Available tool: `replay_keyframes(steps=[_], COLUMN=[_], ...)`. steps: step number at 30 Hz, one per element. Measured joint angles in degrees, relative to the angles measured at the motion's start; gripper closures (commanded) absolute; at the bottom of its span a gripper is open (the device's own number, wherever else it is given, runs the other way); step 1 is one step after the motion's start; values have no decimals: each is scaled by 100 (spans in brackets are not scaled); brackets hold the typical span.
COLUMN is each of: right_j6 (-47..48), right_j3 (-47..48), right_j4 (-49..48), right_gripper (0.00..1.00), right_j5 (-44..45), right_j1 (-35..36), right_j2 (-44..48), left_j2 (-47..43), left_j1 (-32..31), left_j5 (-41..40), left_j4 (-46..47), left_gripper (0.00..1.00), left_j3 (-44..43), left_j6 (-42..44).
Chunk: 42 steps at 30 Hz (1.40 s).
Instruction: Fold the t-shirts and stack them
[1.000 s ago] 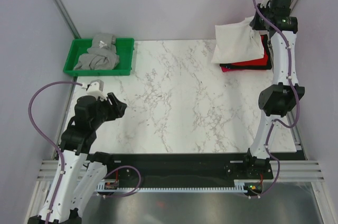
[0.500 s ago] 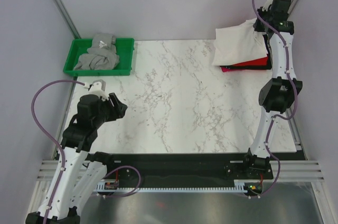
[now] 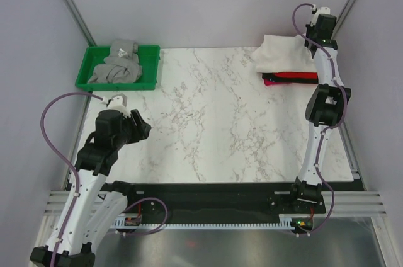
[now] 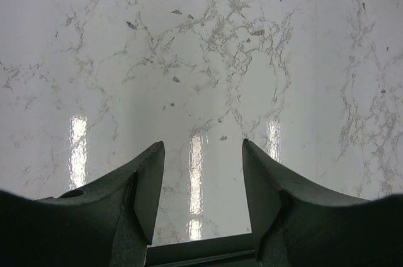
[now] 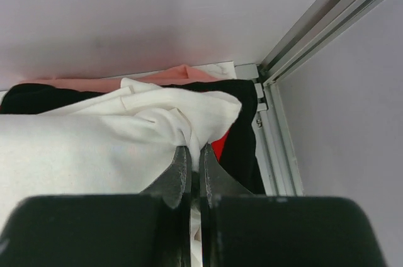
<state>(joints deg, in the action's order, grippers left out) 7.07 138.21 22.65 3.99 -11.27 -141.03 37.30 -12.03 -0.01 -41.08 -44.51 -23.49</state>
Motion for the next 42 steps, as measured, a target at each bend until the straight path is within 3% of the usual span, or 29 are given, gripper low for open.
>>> replay_keyframes(steps=[8,11,13,15,18,21,27,33,36,38,42], right_j6=[229,219,162,81,-11,-254,-817,-1403,-1773,-2096,-2671], right_j3=[-83,-282,-437,-575,-743,-903,-1445,-2417,-3246,-4081,-5580], right_j4=[-817,-1143,-1375,-1585,-1790,-1893,-1810,-1902,-2004,-2135,-2212], right_gripper=[100,92,63,25,12,7,6,2,2,2,2], right_j5=[455,483,553,741,1158,1495,2000,2092,1869,1670,1322], right_j1=[-4,-11,-11,-9,-33,-50,26,573,1432,2533,4529], right_j2=[-356,-358,-363,-369,-369,-289,656,2975,4369,5351,6360], left_j2=[96,92,85,52,-22,-144,-494,-761,-883,-925,-933], left_j1=[0,0,0,0,0,0,0,0,0,0,0], left_j5=[-39,-55,-57,-59,-68,-101,-105,-105,-120,-138,-146], left_j4=[-46,-50,-50,-55,-57,-57,-52,-46,-42,-39,-42], left_gripper=[41,41,41,41,40,40,39,38,38,38,39], left_j3=[0,0,0,0,0,0,0,0,0,0,0], left_j6=[-20,-22,-24,-24,-26,-26,-26,-26,-26,-26,-26])
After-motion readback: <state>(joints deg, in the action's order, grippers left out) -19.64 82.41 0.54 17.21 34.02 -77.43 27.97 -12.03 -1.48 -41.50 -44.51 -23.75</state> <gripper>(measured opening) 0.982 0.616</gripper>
